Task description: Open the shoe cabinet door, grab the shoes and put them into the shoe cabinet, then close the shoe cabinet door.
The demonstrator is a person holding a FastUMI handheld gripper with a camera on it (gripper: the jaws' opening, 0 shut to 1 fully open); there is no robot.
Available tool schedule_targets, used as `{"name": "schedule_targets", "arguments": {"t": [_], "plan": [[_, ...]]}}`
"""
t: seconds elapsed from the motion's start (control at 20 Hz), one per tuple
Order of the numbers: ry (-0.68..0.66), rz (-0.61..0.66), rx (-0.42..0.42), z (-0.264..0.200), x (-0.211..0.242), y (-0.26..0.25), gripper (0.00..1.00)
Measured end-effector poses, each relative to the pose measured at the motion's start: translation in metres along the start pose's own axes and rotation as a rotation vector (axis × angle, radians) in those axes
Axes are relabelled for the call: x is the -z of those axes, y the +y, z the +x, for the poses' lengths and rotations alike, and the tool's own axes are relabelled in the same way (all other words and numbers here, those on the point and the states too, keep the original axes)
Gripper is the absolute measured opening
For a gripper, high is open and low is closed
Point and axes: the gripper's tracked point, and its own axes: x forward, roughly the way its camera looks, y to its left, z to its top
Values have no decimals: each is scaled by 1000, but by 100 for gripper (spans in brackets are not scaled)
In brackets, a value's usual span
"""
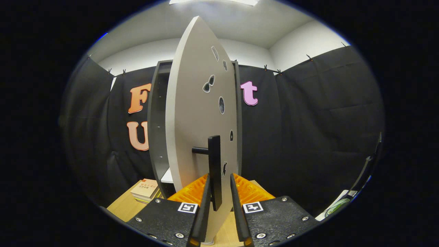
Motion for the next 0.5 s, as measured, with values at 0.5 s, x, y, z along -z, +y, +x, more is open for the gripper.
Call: {"name": "schedule_targets", "arguments": {"t": [0.5], "plan": [[-1,13,56,-5,3,-61,35]]}}
